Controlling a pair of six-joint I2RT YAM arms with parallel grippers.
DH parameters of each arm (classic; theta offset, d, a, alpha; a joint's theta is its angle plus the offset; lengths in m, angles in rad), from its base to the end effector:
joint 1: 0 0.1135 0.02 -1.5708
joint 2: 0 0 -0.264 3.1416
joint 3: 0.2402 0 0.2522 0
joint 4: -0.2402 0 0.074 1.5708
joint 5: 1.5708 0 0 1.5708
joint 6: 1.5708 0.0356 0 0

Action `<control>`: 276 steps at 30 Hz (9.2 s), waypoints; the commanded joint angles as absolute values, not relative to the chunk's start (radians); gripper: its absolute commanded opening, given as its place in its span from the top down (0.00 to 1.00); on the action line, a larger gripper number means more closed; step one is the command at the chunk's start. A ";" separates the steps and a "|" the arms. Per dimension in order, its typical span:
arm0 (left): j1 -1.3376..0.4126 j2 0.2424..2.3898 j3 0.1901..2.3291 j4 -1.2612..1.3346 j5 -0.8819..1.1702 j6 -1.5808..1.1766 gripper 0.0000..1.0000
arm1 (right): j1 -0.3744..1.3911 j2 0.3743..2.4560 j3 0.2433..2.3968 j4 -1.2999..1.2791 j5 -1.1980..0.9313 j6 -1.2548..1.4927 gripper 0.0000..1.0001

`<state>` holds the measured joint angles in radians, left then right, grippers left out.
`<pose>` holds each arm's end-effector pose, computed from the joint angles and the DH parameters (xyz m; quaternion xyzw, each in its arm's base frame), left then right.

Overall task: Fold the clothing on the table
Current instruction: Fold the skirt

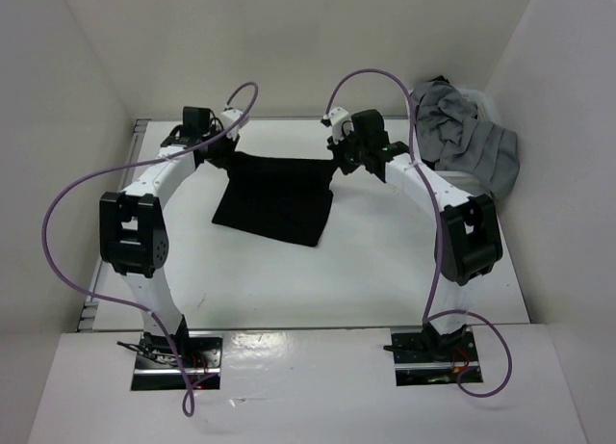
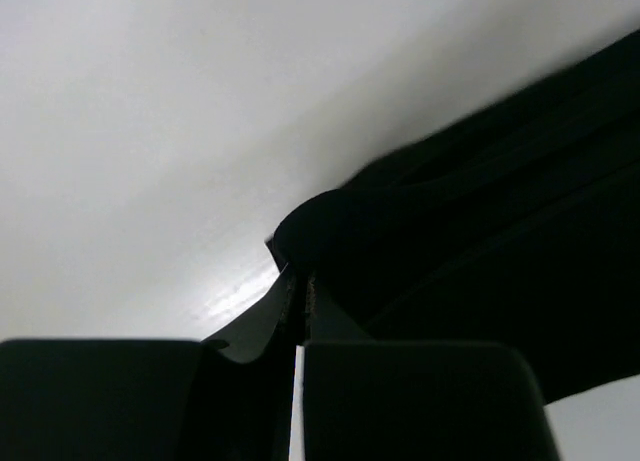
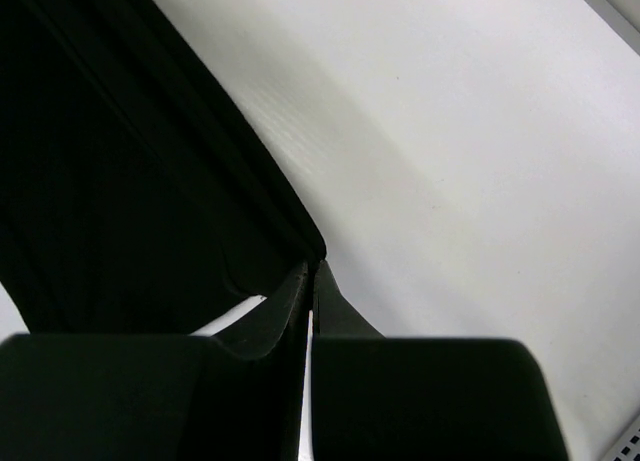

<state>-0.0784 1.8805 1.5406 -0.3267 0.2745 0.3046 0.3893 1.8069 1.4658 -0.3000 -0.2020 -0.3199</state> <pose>0.4344 -0.0438 0.2729 0.2283 0.8634 -0.0735 0.4439 0.3858 0.1660 0.2797 -0.3512 0.8183 0.1055 0.4426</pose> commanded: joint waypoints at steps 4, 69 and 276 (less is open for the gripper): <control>-0.025 1.779 1.439 -0.276 0.206 0.408 1.00 | 0.430 1.717 1.445 -0.364 -0.138 -0.382 1.00; 0.218 1.357 1.181 -0.483 0.359 0.304 0.12 | 0.750 1.853 1.574 -0.558 -0.201 -0.426 0.02; 0.356 1.144 1.012 -0.555 0.252 0.124 0.01 | 0.698 2.324 1.804 -0.250 -0.449 -0.242 0.50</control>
<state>0.3504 1.1431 1.0115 -0.5648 0.2329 0.1059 0.7021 2.2948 1.7485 -0.2199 -0.4084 -0.2264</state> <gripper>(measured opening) 0.992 0.495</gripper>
